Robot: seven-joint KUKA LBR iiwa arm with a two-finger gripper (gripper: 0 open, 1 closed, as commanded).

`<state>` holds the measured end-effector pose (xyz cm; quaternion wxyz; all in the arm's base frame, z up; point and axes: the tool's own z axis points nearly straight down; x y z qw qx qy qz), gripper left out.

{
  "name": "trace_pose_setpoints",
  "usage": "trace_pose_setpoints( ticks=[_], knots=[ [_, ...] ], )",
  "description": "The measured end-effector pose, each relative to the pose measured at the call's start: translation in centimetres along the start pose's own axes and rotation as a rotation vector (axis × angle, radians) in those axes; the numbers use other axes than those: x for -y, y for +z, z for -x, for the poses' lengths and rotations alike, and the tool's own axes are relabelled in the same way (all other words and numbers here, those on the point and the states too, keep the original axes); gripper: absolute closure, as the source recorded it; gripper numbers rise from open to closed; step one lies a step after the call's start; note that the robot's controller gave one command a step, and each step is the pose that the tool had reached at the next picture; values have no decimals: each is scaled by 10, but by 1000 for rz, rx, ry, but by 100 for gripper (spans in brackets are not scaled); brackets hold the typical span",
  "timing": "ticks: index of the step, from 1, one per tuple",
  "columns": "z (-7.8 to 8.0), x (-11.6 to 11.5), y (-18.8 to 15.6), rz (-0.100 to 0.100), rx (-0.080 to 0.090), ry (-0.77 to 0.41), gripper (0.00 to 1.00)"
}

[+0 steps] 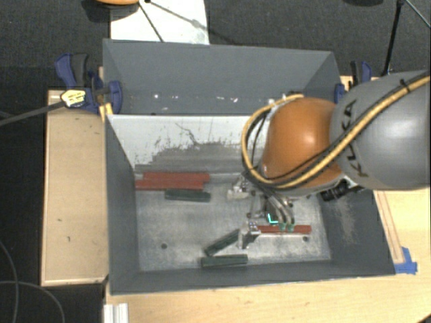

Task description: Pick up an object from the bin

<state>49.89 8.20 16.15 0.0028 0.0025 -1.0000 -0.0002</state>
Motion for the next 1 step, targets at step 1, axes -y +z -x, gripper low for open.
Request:
trace_pose_setpoints(
  ticks=[1],
  knots=[
    [2, 0, -3, 1, 7, 3, 0]
  ],
)
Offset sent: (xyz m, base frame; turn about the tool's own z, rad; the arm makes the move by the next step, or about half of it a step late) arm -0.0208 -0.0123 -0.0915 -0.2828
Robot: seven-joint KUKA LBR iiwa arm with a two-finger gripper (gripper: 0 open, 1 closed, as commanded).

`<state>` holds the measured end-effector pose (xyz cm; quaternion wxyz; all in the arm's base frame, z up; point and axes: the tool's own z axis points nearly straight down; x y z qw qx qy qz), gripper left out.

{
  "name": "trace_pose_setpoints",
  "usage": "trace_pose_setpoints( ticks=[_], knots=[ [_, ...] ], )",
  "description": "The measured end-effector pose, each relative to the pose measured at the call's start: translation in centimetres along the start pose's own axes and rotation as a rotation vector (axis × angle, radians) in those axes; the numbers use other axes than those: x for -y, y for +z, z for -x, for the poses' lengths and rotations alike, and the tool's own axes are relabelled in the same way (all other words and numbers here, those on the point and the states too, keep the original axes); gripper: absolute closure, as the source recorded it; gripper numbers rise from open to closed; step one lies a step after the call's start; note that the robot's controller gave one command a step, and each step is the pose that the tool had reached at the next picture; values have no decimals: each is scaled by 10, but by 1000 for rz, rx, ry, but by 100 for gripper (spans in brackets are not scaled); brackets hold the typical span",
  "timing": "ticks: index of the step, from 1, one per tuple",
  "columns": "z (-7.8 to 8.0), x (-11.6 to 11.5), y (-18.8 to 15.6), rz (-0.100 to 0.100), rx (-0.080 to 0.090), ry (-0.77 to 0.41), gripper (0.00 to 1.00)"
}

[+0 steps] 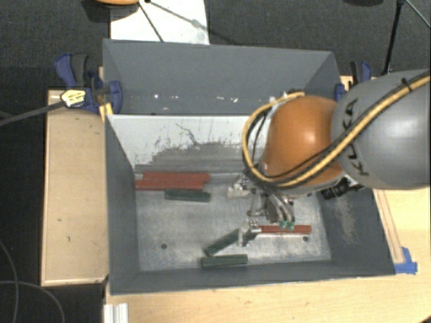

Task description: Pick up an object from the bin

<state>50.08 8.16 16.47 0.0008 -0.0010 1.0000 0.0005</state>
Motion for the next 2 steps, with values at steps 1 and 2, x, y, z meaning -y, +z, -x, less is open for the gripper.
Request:
trace_pose_setpoints(
  ticks=[1, 2],
  knots=[
    [-8, 5, 40, 0, 8, -132, 0],
    [-14, 8, 69, 0, -3, -253, 0]
  ],
)
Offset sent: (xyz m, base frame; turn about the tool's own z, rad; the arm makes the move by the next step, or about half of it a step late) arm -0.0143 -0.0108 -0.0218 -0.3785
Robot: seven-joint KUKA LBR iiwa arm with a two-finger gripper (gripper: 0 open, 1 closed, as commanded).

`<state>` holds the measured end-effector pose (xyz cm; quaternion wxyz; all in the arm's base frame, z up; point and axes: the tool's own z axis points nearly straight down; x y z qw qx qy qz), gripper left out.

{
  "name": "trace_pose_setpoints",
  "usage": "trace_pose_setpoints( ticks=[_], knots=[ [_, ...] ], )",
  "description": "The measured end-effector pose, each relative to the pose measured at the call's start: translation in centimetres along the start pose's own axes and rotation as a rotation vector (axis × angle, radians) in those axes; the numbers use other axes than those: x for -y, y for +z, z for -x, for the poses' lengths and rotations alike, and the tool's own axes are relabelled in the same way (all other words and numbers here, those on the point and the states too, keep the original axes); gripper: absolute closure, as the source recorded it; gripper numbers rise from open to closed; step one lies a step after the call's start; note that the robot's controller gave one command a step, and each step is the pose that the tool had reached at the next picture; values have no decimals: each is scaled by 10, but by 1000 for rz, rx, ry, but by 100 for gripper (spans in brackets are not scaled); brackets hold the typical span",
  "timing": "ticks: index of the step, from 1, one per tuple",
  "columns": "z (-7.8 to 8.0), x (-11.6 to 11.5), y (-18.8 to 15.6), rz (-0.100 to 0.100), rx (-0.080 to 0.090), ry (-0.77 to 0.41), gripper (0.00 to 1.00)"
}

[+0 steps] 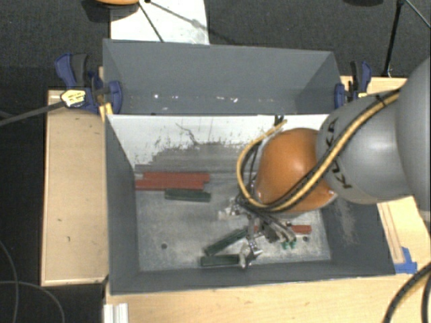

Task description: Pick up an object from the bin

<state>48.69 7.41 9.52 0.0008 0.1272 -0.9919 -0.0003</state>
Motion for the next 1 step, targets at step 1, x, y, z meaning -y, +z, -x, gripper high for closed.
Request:
trace_pose_setpoints(
  ticks=[1],
  knots=[
    [-7, -1, -30, -1, 4, -167, 0]
  ],
)
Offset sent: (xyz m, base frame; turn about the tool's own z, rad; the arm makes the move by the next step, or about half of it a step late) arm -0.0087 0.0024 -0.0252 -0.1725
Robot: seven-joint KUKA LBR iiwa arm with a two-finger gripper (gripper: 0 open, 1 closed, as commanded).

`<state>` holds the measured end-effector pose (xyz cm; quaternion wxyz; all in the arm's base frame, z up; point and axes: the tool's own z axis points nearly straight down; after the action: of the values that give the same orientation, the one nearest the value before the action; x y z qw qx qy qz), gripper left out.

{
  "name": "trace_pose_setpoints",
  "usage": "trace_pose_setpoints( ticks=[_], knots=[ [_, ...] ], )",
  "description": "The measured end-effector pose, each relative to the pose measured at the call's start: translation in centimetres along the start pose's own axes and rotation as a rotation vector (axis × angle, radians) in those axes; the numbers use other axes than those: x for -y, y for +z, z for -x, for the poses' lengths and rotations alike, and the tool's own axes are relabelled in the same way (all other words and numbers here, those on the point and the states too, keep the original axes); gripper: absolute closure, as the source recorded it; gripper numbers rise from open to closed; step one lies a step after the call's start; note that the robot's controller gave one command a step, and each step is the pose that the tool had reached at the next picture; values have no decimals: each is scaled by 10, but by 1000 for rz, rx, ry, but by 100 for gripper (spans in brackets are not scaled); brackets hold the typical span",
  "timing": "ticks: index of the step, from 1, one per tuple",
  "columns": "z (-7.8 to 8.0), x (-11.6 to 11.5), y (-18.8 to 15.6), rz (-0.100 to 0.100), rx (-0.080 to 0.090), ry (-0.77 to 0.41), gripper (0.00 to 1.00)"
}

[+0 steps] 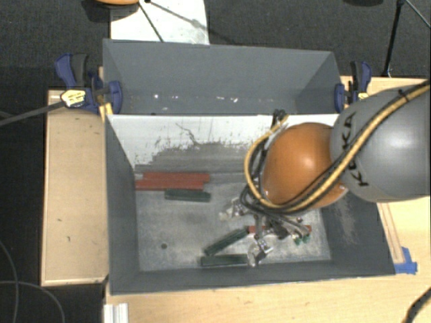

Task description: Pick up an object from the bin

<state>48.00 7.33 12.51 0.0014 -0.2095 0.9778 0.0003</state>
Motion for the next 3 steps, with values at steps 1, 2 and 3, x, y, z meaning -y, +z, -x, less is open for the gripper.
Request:
trace_pose_setpoints(
  ticks=[1, 2, 3],
  knots=[
    [5, -1, 53, -4, 17, -5, 0],
    [2, 1, 50, -3, 19, -200, 100],
    [2, 1, 50, -3, 19, -199, 100]
  ],
)
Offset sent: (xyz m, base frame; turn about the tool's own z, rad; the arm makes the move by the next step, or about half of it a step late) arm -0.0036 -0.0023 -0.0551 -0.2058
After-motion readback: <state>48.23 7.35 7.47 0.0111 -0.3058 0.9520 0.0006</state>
